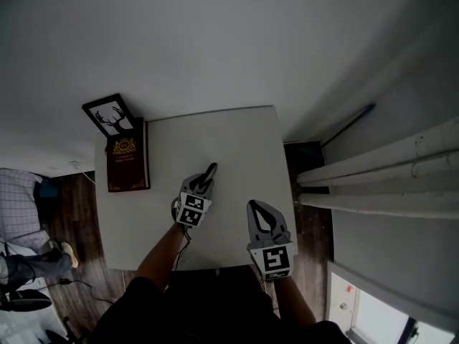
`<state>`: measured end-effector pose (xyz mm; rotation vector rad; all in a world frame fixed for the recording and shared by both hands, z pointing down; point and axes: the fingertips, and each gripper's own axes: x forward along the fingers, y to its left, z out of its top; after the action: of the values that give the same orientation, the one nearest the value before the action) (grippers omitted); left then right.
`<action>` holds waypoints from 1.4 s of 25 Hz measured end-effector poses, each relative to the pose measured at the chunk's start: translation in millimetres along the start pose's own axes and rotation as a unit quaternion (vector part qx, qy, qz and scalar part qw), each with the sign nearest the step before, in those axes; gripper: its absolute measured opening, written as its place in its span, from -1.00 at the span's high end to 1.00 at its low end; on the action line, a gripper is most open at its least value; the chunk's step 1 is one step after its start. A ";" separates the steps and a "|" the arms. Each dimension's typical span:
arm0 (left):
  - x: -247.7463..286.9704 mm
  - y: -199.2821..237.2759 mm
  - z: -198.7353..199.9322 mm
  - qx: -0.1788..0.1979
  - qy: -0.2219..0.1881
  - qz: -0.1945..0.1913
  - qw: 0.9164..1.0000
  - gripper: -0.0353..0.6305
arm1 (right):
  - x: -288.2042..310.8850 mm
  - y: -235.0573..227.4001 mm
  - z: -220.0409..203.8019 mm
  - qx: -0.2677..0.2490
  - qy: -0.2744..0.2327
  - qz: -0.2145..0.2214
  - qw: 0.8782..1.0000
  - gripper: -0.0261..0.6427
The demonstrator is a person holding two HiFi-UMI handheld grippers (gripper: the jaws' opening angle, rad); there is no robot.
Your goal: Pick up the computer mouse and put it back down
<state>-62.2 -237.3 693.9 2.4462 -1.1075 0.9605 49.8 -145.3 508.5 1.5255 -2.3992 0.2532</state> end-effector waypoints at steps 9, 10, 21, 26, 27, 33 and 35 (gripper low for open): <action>1.8 0.2 -0.2 -0.005 -0.003 -0.001 1.000 0.54 | -1.5 -1.4 0.5 0.005 0.003 -0.006 1.000 0.86; 2.2 0.4 -1.0 -0.008 -0.003 0.000 1.000 0.54 | -1.6 -1.5 0.2 0.005 0.003 -0.007 1.000 0.86; 2.2 2.3 -7.0 -0.023 -0.002 0.012 1.000 0.53 | -2.0 -0.1 -1.9 0.003 0.002 -0.007 1.000 0.86; 1.8 3.5 -7.6 -0.027 -0.003 0.019 0.999 0.53 | -2.6 2.7 -2.1 0.000 0.002 -0.004 1.000 0.86; 1.3 3.3 -7.4 -0.027 -0.004 0.020 0.999 0.53 | -3.1 2.8 -2.1 -0.001 0.002 -0.004 1.000 0.86; -0.8 4.7 -7.6 -0.021 -0.004 0.029 0.999 0.53 | -3.8 5.3 1.1 0.002 0.004 -0.003 1.000 0.86; -1.7 6.2 -7.2 -0.020 -0.004 0.031 0.999 0.52 | -3.1 6.6 3.2 0.005 0.006 -0.002 1.000 0.86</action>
<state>-71.0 -236.9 698.0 2.3992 -1.1996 0.9366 44.6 -140.8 504.5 1.5289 -2.3884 0.2734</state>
